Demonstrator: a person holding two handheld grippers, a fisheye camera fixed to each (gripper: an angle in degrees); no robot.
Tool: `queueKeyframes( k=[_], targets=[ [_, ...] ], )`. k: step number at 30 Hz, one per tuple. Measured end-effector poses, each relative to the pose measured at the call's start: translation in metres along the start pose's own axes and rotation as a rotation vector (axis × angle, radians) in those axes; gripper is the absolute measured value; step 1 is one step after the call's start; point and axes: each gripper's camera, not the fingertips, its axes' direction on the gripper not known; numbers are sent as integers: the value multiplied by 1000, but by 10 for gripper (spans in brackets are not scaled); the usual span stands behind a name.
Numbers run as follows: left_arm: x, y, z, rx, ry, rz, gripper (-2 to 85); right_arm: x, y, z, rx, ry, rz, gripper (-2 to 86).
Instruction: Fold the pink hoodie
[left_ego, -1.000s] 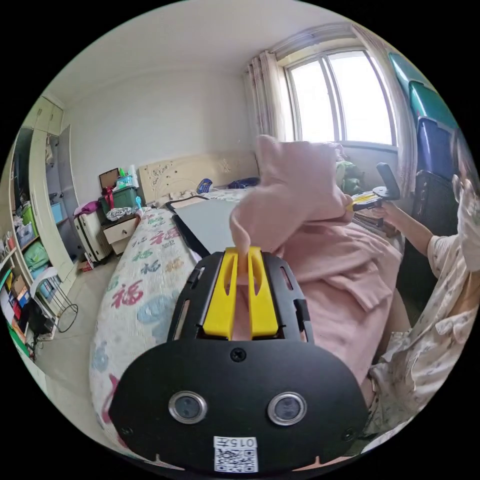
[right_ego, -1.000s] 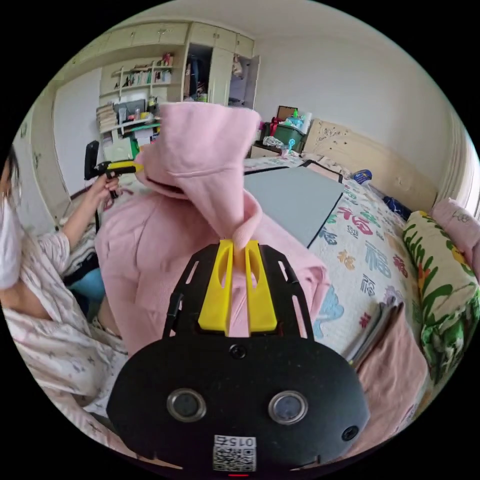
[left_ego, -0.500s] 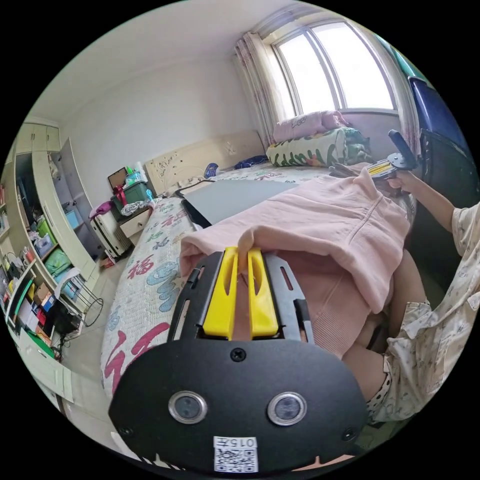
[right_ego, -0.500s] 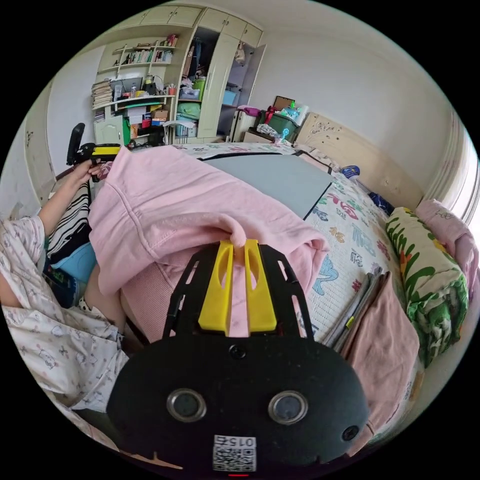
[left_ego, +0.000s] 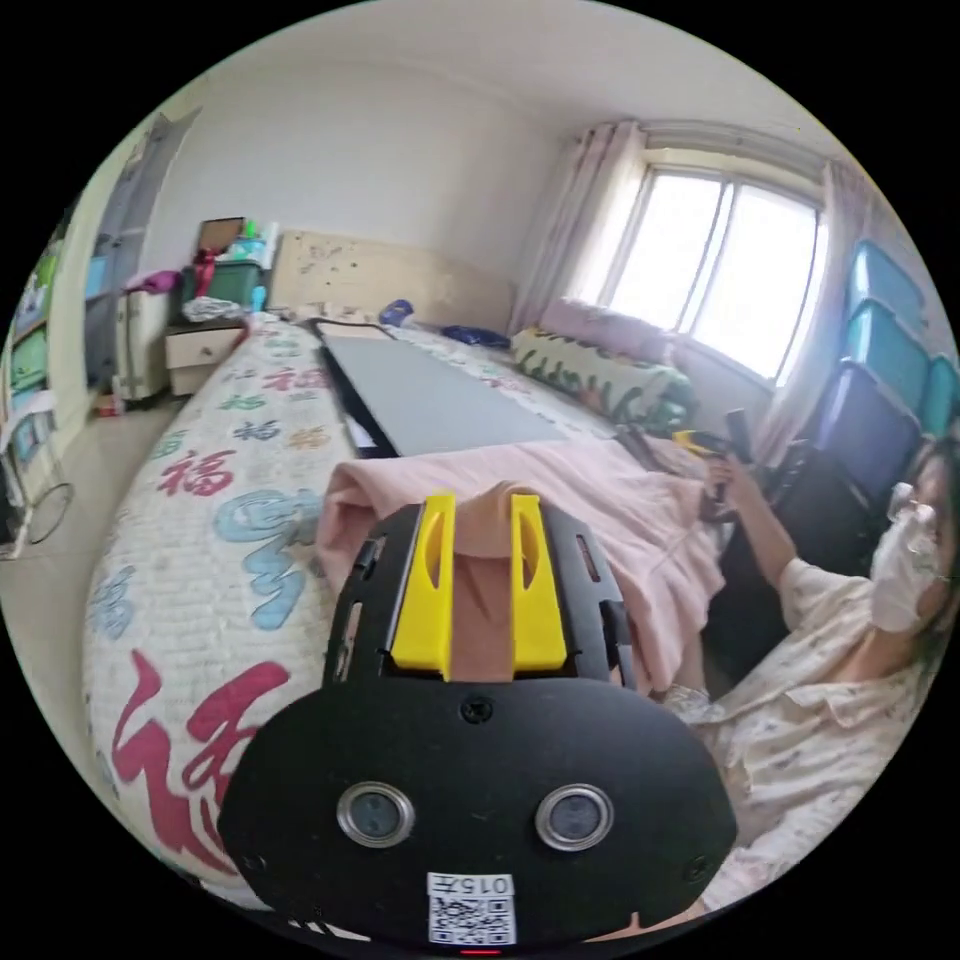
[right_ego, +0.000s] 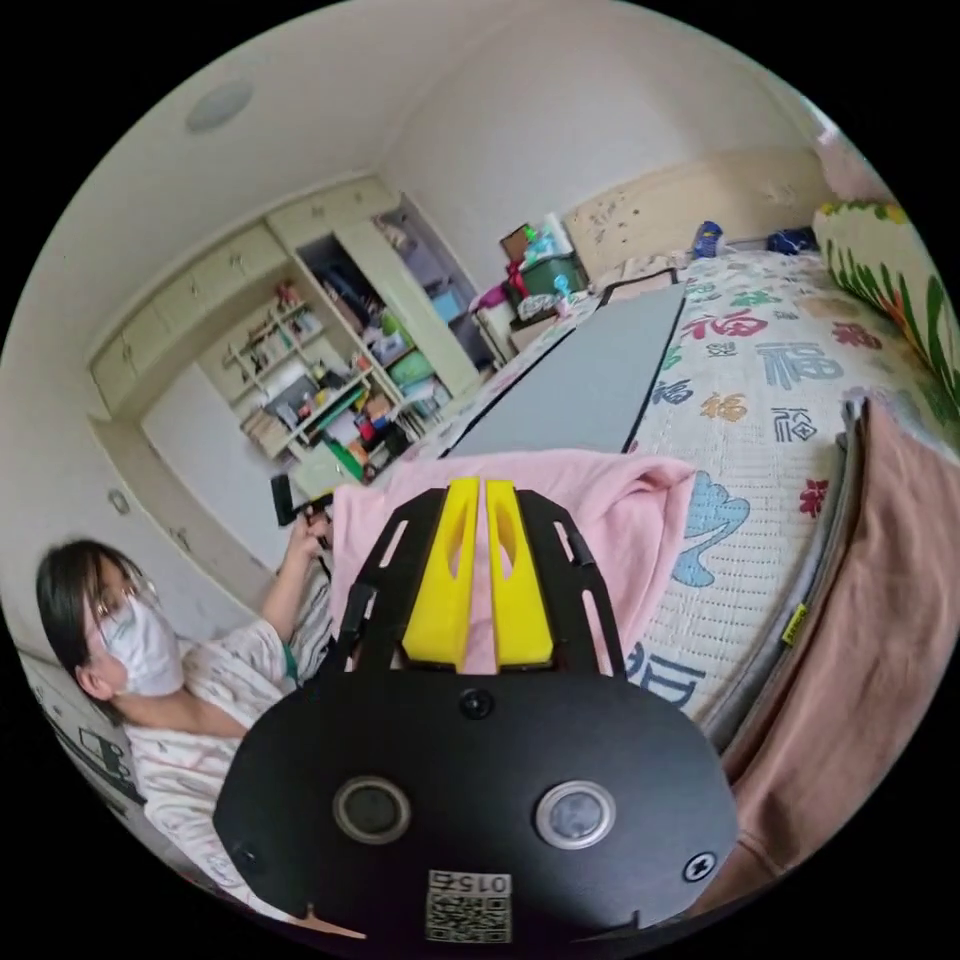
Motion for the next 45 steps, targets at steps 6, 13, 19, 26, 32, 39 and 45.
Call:
queueKeyframes(
  k=[6,13,19,26,32,39,45],
  targets=[
    [-25,-19,-50,186,160,38,49,76,-82,-7,-24,123,209,69],
    [-80,-78,-51,134,-69,-296,117,136,-183,16,-96,55,310,125],
    [-101,-162,27,-57,130,-430,148,162,-241,35,-108,138,318,136],
    [-91,-232,51,-122,56,-462,92,192,-280,40,-122,184,345,136],
    [-56,-274,18,18,22,-412,20,222,-295,56,-126,325,318,58],
    [-43,-326,9,35,-24,-374,5,291,-275,48,-29,276,340,42],
    [-73,-322,31,16,105,-490,-2,382,-197,91,17,259,396,44]
  ],
)
